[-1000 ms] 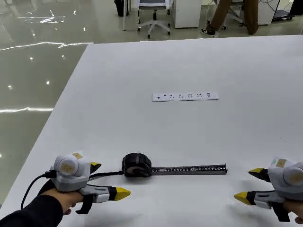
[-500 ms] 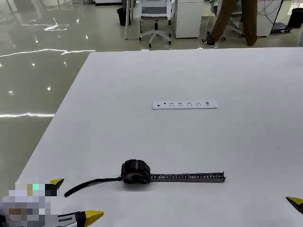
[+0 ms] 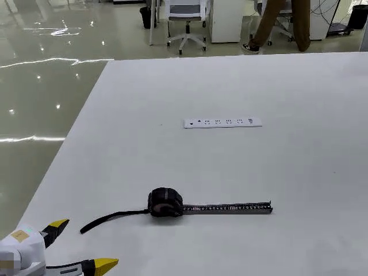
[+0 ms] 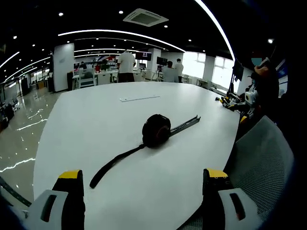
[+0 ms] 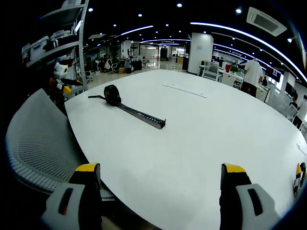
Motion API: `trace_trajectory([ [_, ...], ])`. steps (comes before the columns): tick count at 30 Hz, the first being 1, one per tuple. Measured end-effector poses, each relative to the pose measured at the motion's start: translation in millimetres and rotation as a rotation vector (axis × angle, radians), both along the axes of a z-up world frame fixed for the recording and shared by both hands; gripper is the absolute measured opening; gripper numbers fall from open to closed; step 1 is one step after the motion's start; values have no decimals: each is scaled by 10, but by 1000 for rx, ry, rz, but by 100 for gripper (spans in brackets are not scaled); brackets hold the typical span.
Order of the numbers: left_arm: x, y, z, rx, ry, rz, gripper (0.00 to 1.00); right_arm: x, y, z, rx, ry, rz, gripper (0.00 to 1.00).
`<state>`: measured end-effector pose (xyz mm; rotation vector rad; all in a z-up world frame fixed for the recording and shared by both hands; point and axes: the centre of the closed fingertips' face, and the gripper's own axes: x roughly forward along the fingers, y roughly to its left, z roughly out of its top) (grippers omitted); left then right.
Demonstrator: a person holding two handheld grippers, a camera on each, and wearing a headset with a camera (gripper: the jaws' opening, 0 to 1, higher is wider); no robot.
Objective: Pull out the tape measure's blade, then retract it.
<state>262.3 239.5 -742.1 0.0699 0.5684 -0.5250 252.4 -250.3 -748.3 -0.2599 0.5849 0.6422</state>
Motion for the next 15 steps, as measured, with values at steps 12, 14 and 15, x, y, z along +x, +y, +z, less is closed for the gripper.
trace_trajectory([
  [12,58,-3,71,-11,-38,-6,100,-19,-44,57,-5,-13,30,100],
  [14,58,-14,75,-8,-40,-11,100,-7,-38,66,0,-9,31,100],
  [15,60,-15,78,-8,-41,-11,100,-6,-34,64,-3,-9,34,100],
])
